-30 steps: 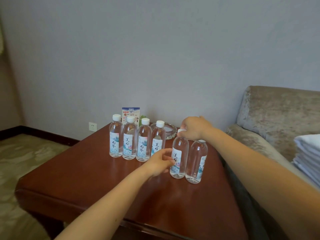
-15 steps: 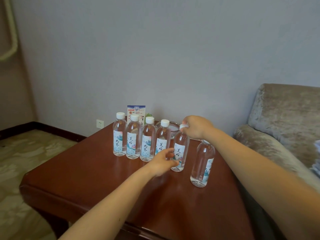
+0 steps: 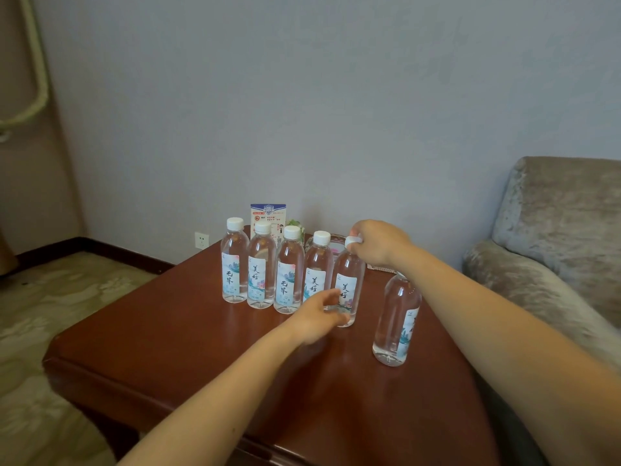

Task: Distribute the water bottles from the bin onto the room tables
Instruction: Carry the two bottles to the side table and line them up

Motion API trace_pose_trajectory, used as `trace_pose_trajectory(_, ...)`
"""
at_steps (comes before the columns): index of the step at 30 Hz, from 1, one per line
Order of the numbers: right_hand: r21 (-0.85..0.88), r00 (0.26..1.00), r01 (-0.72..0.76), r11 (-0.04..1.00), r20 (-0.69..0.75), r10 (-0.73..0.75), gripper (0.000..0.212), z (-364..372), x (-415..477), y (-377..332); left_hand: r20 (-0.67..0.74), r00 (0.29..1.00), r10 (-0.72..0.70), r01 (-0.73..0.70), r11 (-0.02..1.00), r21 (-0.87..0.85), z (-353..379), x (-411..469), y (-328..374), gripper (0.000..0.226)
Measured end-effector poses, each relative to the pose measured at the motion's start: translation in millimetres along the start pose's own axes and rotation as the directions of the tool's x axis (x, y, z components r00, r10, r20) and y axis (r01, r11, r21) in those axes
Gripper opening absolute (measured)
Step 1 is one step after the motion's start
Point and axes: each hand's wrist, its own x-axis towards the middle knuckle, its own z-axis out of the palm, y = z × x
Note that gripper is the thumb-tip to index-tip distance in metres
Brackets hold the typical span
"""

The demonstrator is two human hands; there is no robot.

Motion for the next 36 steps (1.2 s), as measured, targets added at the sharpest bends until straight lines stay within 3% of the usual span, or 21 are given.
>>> trace_pose_trajectory(9,0.103,1.000,0.000,0.995,0.031,-0.003,0.031,1.8,-0.4,3.9,-0.013,1.000,0.005,-0.005,1.000,-0.003,-1.3,1.0,-0.7,0.061)
trace_pose_trajectory(14,0.226,0.997,-0.024,0.974,0.072,0.007,0.051,-9.3,-8.3,12.5,0.012,1.000,0.008,-0.007,0.999,-0.052,1.3,-2.4,3.3,0.055)
trace_pose_trajectory(22,0.290,0.999,-0.023,0.957,0.041,0.012,0.020,-22.6,-38.6,38.5,0.138,0.990,0.033,-0.018,0.994,-0.106,21.4,-13.2,20.2,0.042)
trace_pose_trajectory(36,0.364,0.972,-0.148,0.920,0.223,0.068,0.022,-28.5,-70.4,60.1,0.169,0.985,0.026,-0.010,0.995,-0.094,35.6,-15.3,26.7,0.035)
